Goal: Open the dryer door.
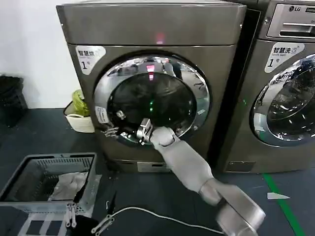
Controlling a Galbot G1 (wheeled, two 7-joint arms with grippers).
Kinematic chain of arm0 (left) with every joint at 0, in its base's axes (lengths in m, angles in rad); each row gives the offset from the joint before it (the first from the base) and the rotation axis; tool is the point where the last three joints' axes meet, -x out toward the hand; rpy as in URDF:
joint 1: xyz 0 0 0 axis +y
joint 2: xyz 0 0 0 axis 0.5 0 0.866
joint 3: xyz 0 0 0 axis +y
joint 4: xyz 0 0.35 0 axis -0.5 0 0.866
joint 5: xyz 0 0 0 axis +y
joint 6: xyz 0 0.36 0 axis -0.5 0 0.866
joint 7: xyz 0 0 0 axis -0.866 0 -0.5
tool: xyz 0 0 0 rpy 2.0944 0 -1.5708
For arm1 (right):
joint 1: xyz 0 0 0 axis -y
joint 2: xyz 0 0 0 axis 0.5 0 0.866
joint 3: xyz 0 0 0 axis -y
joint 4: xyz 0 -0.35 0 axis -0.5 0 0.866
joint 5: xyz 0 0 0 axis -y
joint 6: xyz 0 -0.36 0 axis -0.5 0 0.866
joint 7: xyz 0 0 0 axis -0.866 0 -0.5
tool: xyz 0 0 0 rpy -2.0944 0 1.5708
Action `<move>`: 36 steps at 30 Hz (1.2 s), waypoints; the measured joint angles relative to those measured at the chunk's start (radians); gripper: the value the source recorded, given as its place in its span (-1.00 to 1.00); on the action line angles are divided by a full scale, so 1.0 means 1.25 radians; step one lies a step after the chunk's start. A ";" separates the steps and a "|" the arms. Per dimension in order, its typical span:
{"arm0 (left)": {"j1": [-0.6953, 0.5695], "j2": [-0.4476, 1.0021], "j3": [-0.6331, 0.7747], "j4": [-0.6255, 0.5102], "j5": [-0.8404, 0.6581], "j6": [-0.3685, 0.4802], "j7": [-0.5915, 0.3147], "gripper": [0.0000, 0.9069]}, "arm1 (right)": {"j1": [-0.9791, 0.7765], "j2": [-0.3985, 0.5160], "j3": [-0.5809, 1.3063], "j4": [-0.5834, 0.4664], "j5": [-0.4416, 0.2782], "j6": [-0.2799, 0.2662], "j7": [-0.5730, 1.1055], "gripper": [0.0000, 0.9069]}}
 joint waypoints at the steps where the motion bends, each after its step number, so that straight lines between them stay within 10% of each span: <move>1: -0.001 0.000 0.000 0.001 0.000 0.000 0.000 1.00 | -0.002 -0.004 -0.001 0.004 0.000 0.003 -0.014 1.00; 36: -0.139 0.097 -0.274 0.052 -0.302 0.195 0.045 1.00 | -0.144 -0.293 -0.035 0.391 0.170 -0.016 -0.474 1.00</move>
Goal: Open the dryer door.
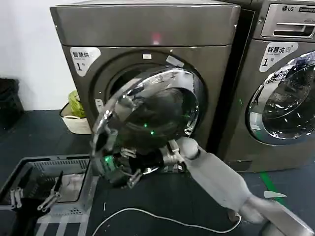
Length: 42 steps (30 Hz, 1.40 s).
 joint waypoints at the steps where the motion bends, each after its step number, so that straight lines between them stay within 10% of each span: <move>1: -0.001 0.001 -0.001 0.001 -0.004 0.002 0.001 1.00 | -0.005 -0.007 0.003 0.008 0.000 0.000 -0.011 1.00; 42: -0.147 0.111 0.192 0.046 0.018 0.083 0.054 1.00 | -0.363 -0.261 0.466 0.240 0.053 -0.001 -0.014 1.00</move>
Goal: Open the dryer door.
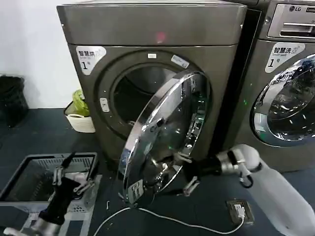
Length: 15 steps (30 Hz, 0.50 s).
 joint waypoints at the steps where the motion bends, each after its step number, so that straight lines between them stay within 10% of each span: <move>1: -0.006 0.005 0.007 0.004 0.000 0.000 0.000 1.00 | -0.030 -0.008 0.033 0.011 0.004 0.000 -0.001 1.00; 15: -0.079 0.092 0.137 0.064 -0.010 -0.024 0.001 1.00 | -0.496 0.006 0.550 0.201 0.053 0.058 0.016 1.00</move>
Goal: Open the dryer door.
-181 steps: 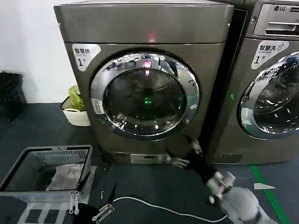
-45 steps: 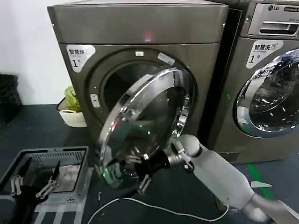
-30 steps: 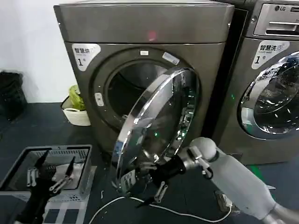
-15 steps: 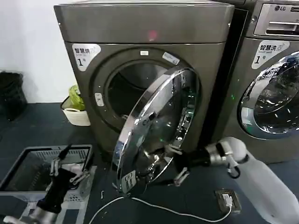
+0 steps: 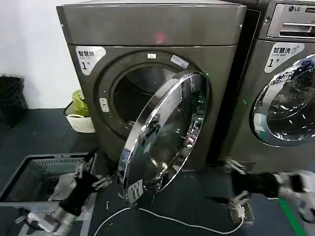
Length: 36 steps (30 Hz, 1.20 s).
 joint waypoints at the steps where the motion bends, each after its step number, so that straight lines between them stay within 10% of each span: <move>1: -0.004 0.005 0.009 0.003 -0.001 -0.002 0.001 1.00 | -0.033 0.013 0.030 0.010 0.000 0.014 0.016 1.00; 18: -0.167 0.051 0.244 0.104 -0.041 -0.016 0.008 1.00 | -0.326 0.288 0.483 0.009 -0.175 0.162 0.572 1.00; 36: -0.424 -0.003 0.512 0.256 -0.059 -0.015 -0.003 1.00 | -0.286 0.457 0.848 -0.085 -0.355 -0.145 1.113 1.00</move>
